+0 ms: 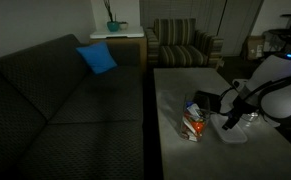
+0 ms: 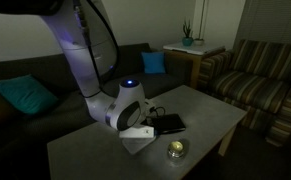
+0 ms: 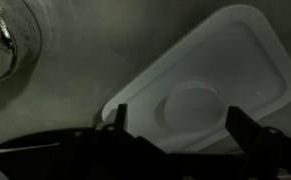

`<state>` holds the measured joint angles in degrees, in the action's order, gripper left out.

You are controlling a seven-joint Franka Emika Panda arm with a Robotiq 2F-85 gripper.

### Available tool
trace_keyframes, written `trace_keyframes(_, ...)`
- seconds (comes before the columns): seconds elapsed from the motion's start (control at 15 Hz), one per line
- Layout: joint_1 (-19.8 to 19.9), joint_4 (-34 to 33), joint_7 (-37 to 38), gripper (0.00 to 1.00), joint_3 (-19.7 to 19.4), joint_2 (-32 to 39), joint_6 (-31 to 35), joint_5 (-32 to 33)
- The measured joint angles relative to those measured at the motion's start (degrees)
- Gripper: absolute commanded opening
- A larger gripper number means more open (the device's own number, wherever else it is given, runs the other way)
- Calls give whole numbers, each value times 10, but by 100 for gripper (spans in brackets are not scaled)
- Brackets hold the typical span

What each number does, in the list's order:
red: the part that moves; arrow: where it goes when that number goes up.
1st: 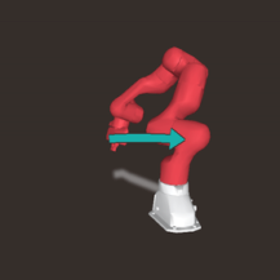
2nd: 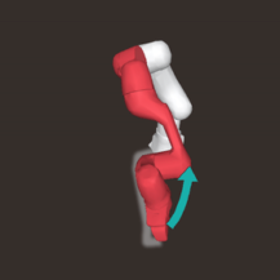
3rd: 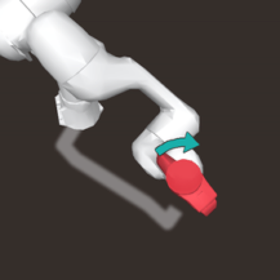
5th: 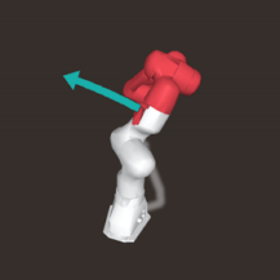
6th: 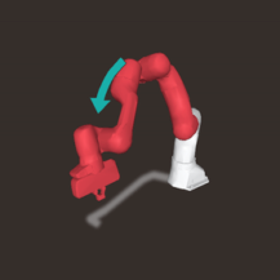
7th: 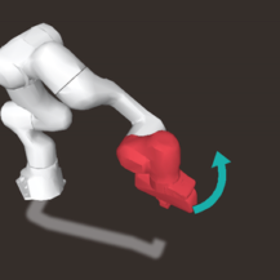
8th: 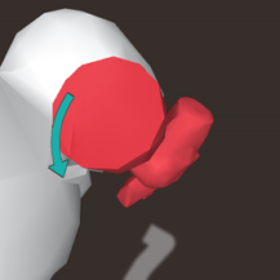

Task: Place the lid on the clear container and push the button

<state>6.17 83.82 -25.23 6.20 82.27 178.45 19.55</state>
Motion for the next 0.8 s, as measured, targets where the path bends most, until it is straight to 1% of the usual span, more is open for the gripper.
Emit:
trace_keyframes(0.47, -18, 8, 18, 100, -13, -10, -1, 0)
trace_keyframes(0.8, -20, 8, 25, 100, -21, -7, -13, 0)
